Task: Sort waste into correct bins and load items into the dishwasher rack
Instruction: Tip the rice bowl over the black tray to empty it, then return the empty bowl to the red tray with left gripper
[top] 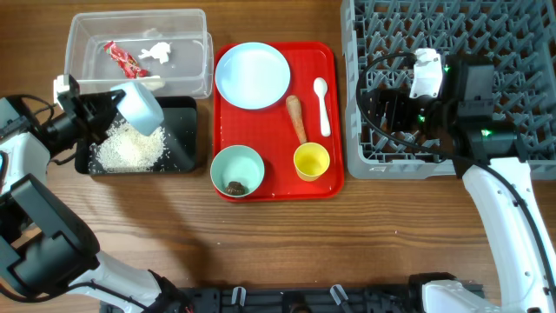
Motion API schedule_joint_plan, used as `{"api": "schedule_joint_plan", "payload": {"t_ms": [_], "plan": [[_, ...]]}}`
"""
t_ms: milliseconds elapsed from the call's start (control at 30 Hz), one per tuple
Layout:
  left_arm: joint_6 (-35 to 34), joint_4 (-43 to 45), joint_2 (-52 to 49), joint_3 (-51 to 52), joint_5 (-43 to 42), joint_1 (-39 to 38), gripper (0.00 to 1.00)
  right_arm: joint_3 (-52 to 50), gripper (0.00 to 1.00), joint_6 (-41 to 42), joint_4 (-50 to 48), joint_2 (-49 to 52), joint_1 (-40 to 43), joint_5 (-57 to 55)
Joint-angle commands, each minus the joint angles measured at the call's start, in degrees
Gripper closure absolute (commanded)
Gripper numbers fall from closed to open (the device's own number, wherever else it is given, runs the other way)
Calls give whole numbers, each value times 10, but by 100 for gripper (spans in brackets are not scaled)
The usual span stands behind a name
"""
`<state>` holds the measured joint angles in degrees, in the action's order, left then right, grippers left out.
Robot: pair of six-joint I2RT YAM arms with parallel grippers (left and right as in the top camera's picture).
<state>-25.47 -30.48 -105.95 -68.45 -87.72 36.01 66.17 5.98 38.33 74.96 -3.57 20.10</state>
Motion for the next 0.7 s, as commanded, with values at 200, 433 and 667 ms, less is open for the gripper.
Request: {"api": "schedule_joint_plan", "payload": {"t_ms": [200, 433, 667], "plan": [[-20, 89, 142, -10, 161, -166, 96, 12, 0, 2, -1, 6, -2, -7], [106, 34, 155, -10, 821, -593, 96, 12, 0, 2, 2, 6, -2, -7], [161, 28, 10, -10, 990, -712, 96, 12, 0, 2, 12, 6, -2, -7]]}}
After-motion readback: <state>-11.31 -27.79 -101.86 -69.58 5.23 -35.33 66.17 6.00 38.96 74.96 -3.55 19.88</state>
